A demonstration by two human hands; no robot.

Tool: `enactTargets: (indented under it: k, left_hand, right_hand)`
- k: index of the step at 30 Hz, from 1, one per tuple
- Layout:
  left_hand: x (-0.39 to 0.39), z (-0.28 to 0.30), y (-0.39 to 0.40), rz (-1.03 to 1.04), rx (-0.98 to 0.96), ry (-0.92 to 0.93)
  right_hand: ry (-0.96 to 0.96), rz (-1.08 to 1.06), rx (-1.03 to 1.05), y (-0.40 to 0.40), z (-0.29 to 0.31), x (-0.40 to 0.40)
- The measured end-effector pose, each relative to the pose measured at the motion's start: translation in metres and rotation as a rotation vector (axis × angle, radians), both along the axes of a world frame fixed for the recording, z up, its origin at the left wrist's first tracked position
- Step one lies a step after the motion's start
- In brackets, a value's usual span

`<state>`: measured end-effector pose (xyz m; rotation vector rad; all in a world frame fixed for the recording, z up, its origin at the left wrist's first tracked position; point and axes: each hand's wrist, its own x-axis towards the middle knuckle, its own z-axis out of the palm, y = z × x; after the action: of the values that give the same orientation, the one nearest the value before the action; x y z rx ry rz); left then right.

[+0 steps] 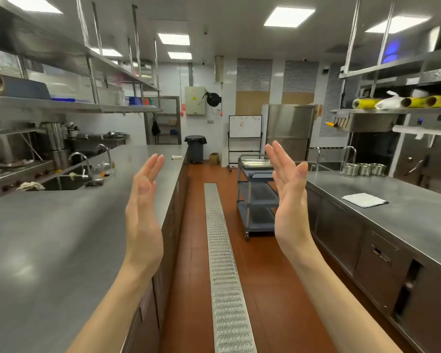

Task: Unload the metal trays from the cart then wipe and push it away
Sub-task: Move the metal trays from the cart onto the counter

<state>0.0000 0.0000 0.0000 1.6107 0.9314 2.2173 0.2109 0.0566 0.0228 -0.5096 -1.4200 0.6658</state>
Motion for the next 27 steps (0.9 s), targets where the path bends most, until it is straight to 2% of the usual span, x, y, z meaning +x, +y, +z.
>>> enactTargets:
  k: [7, 14, 27]
  left_hand:
    - [-0.012, -0.007, 0.128, 0.01, -0.097, 0.043]
    - [-0.043, 0.0, 0.285, 0.056, -0.096, 0.084]
    - [-0.138, -0.009, 0.549, 0.062, -0.064, 0.044]
  right_hand:
    - [-0.016, -0.023, -0.079, 0.132, -0.007, -0.015]
    - [-0.019, -0.025, -0.081, 0.299, 0.002, -0.046]
    - [-0.034, -0.025, -0.063, 0.545, -0.017, -0.133]
